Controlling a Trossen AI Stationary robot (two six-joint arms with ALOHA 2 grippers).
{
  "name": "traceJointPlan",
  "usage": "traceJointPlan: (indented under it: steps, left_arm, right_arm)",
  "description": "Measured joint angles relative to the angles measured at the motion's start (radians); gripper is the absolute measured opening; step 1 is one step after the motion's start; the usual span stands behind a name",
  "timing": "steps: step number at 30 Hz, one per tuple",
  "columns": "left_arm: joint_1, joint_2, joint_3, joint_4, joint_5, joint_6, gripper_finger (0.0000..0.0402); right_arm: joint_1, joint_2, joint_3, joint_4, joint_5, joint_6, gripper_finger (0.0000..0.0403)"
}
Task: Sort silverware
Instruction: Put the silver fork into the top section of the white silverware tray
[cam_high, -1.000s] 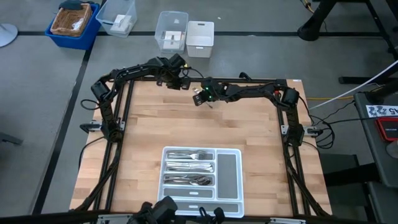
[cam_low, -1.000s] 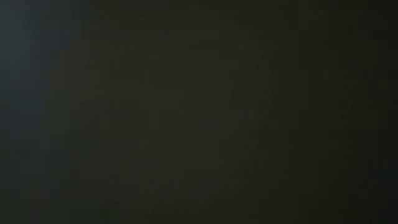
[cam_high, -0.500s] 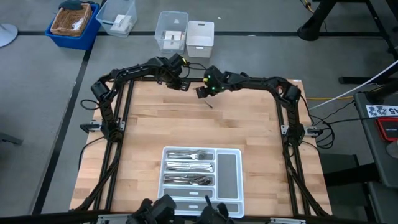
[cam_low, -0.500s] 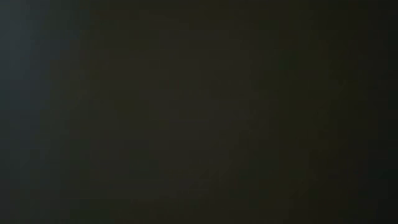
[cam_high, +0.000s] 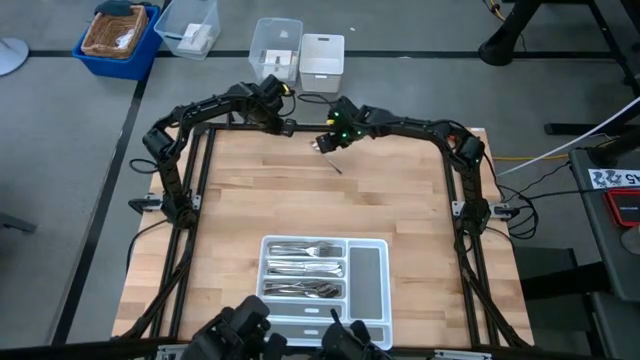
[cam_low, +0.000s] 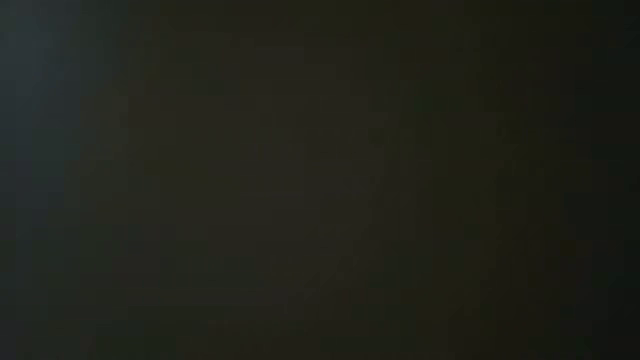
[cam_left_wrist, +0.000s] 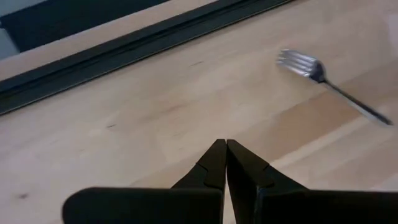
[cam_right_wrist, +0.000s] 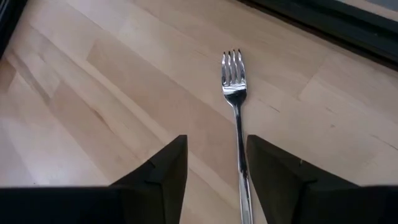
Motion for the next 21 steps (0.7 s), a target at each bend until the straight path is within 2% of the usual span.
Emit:
traceJointPlan:
  steps: [6,11,16,21]
  left_arm:
    - [-0.016,0.0,0.0,0.063,0.096,-0.001,0.0001]
    - [-0.026,0.0,0.0,0.067,0.099,-0.002,0.0001]
    - [-0.026,0.0,0.0,0.06,0.098,-0.003,0.0001]
    - [-0.026,0.0,0.0,0.06,0.098,-0.003,0.0001]
  right_arm:
    - [0.001,0.031,0.0,0.0,0.001,0.015,0.0166]
    - [0.002,0.08,0.0,-0.049,-0.007,0.058,0.0166]
    - [0.002,0.073,0.005,-0.106,-0.008,0.061,0.0166]
    - [0.003,0.075,0.004,-0.189,0.06,0.037,0.0156]
